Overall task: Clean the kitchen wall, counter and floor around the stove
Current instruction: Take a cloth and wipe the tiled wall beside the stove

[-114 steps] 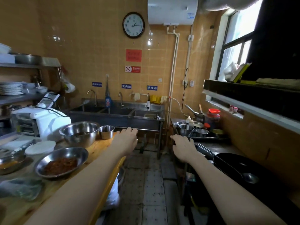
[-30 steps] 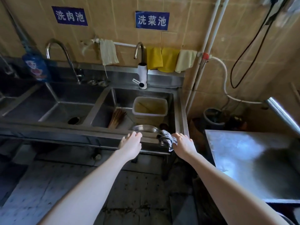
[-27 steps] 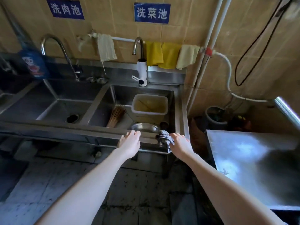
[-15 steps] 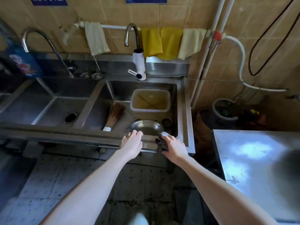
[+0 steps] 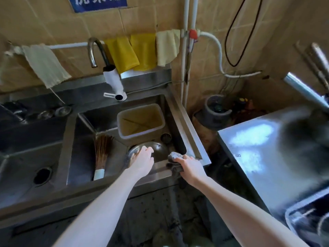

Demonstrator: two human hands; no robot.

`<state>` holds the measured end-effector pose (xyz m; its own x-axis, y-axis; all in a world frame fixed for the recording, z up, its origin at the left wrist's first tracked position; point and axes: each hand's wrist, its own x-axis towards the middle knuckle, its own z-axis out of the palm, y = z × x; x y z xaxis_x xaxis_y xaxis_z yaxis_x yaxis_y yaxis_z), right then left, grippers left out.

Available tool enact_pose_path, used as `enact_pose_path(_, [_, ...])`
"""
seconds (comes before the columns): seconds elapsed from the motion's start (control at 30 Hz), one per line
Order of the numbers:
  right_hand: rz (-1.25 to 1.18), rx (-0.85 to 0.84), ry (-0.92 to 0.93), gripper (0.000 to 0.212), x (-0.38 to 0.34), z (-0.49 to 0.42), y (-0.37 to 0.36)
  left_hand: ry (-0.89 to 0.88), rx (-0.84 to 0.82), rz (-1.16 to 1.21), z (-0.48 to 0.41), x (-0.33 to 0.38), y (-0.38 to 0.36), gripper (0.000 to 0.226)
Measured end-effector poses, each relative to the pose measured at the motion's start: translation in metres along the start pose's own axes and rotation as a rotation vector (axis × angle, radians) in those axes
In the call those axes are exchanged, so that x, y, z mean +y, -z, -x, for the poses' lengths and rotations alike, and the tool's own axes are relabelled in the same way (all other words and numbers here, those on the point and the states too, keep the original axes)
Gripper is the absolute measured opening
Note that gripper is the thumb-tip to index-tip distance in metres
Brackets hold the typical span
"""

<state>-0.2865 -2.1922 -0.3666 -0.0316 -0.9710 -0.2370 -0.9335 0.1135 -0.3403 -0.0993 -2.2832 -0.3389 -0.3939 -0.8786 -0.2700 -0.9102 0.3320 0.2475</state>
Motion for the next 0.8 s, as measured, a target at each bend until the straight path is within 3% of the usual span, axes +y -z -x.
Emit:
enact_pose_path(0.37, [-0.155,0.291,-0.418,0.047,-0.026,0.057,0.012,-0.387,-0.069,-0.052,-0.013,0.021,0.017,0.03])
enact_pose_path(0.8, [-0.186,0.555,-0.954,0.046,0.019,0.22,0.03,-0.924,-0.073,-0.13,0.021,0.168,-0.008,0.03])
